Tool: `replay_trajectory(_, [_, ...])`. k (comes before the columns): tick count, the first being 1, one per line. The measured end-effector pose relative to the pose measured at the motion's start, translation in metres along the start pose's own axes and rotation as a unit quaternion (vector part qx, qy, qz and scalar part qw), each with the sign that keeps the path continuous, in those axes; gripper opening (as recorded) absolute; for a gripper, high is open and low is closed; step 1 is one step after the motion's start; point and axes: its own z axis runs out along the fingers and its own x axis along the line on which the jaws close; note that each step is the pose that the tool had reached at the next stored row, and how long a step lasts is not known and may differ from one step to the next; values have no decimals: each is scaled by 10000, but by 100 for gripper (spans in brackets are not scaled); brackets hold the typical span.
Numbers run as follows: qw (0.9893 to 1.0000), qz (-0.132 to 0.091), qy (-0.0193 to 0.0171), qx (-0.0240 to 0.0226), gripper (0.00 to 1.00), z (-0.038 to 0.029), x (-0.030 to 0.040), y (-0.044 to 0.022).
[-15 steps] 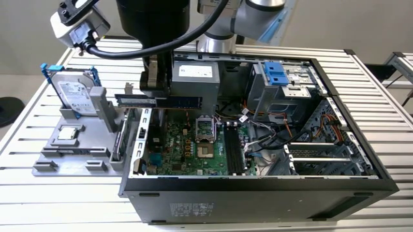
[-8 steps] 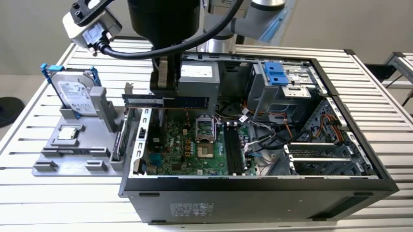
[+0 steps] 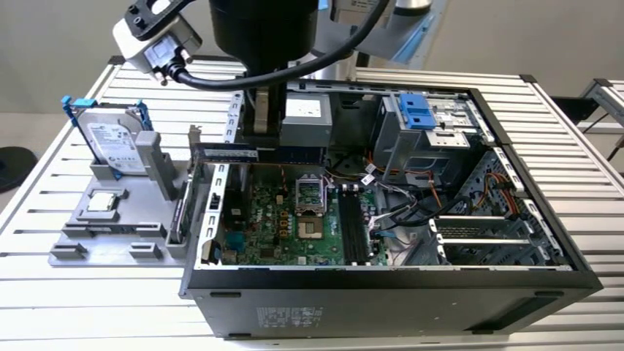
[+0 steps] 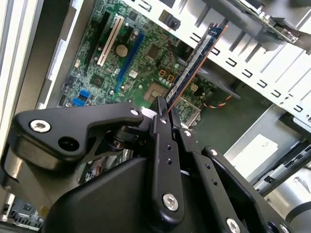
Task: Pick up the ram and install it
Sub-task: 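Pick up the ram and move it above insertion slot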
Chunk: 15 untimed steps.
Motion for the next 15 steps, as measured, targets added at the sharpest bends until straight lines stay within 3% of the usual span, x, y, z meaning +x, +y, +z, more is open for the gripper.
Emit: replay_trajectory(15, [10000, 0, 0, 4, 0, -1, 7, 230])
